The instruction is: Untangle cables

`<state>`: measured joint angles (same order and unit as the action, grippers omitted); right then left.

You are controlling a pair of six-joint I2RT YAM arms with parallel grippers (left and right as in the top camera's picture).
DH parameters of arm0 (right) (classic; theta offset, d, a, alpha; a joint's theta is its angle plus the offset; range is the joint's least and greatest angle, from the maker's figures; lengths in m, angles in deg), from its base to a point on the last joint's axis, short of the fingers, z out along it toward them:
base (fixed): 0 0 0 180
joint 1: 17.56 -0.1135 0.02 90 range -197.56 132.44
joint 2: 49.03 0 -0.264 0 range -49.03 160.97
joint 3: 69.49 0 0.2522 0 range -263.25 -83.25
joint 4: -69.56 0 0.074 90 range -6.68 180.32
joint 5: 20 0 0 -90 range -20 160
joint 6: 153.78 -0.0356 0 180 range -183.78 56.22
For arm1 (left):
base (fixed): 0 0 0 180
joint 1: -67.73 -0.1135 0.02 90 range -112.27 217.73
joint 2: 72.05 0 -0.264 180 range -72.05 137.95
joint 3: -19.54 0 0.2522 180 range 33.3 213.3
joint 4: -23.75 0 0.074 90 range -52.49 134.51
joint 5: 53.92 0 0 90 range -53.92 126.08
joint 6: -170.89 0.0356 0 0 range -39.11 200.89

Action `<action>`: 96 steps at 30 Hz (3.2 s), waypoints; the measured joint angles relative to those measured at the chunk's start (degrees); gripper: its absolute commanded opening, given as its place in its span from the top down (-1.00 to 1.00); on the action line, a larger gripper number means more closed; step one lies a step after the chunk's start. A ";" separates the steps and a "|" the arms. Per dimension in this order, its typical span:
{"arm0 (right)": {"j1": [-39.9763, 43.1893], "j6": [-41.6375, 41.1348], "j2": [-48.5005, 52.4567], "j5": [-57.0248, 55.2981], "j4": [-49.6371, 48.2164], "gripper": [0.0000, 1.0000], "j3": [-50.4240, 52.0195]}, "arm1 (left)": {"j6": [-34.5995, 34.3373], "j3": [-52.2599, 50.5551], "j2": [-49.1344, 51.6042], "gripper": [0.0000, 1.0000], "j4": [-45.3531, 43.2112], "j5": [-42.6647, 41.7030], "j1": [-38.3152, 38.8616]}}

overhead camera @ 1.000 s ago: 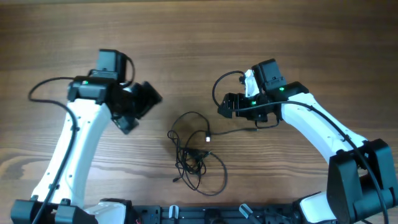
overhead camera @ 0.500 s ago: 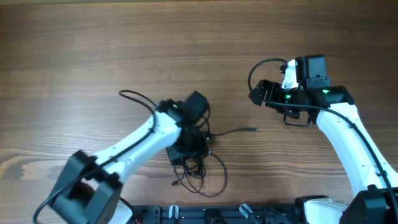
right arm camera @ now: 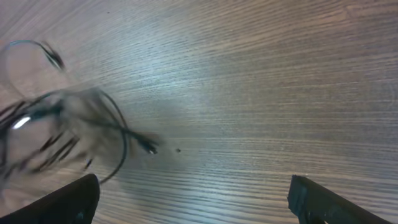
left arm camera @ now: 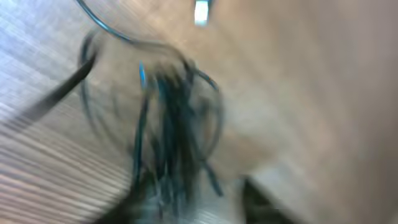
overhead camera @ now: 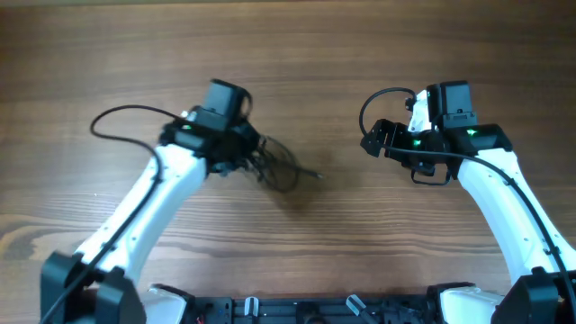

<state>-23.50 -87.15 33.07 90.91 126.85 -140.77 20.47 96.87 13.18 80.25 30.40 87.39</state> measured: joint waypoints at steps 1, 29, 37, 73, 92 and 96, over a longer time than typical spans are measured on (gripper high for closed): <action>0.00 0.00 0.00 0.00 -0.39 -0.99 0.00 | -0.17 0.22 -0.68 -1.00 -0.22 -1.01 -0.90; 0.00 -0.44 4.15 0.00 -2.47 -0.99 0.00 | -10.34 -2.99 4.33 0.01 8.68 15.65 -1.40; 0.00 -0.44 4.15 0.00 -2.40 -0.99 0.00 | -28.94 -3.23 11.96 0.08 8.61 13.99 -1.40; -22.47 -27.58 8.04 22.71 -48.81 -0.05 14.05 | -26.21 -3.37 -3.93 0.92 8.94 13.51 5.09; -25.11 -35.19 13.53 15.74 -52.09 -0.05 14.10 | -24.11 -3.37 -3.93 0.92 13.44 24.33 6.69; -25.86 -34.12 13.53 18.51 -56.22 0.00 14.14 | -21.86 -3.37 -3.93 0.92 10.99 30.12 9.94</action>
<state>-49.36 -121.27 46.60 109.42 70.64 -126.62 -1.39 93.51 9.25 91.24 60.52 97.34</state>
